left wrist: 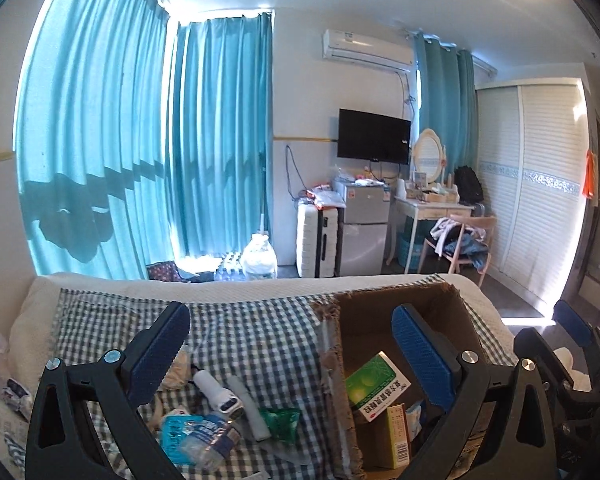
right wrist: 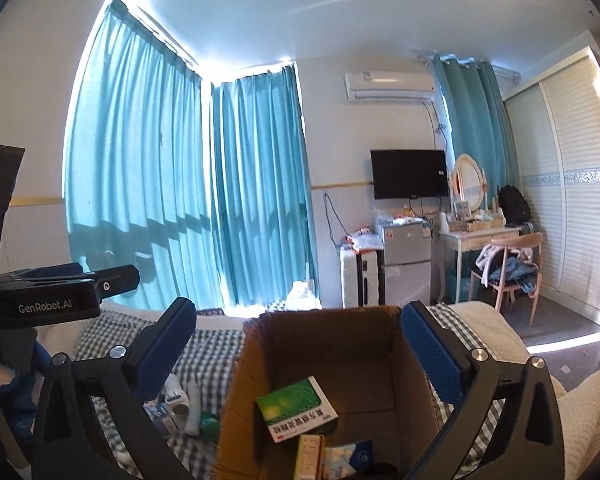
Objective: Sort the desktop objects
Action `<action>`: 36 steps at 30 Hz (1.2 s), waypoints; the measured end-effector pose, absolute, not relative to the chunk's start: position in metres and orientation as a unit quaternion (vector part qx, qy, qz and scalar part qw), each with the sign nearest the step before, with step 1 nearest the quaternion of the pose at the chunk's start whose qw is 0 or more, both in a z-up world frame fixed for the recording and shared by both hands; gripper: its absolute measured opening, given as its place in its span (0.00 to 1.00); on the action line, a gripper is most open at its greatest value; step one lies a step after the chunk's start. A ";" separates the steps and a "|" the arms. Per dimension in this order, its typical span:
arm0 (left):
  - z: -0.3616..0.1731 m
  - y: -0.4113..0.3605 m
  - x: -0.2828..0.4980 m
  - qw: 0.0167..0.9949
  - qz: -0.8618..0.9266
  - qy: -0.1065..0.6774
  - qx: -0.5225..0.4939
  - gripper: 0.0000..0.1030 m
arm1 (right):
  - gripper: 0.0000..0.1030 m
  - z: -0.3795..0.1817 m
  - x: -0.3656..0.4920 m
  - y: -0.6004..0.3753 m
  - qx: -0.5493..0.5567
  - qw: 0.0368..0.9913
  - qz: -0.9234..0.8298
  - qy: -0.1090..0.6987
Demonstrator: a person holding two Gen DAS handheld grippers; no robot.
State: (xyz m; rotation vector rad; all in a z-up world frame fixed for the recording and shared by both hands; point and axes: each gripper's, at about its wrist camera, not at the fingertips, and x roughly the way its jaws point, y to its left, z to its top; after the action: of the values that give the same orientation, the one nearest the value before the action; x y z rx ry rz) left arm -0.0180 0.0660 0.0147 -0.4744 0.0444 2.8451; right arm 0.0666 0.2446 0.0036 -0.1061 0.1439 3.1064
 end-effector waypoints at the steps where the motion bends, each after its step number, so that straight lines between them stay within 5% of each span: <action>1: 0.017 0.060 -0.016 0.121 0.980 0.015 -0.159 1.00 | 1.00 0.006 0.067 0.240 -0.031 0.009 0.998 0.047; 19: 0.020 -0.044 -0.025 0.019 0.986 0.012 -0.165 1.00 | 1.00 0.017 0.031 0.154 -0.061 -0.112 0.990 0.057; 36: -0.024 -0.131 -0.058 -0.059 0.977 -0.010 -0.205 1.00 | 1.00 -0.045 -0.023 0.062 -0.167 -0.141 0.973 0.075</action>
State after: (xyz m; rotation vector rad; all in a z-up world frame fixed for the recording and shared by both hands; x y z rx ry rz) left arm -0.0576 -0.1310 -0.0237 -0.6705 -0.0323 3.1893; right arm -0.0230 0.0622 -0.0451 -0.5780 0.2601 3.3656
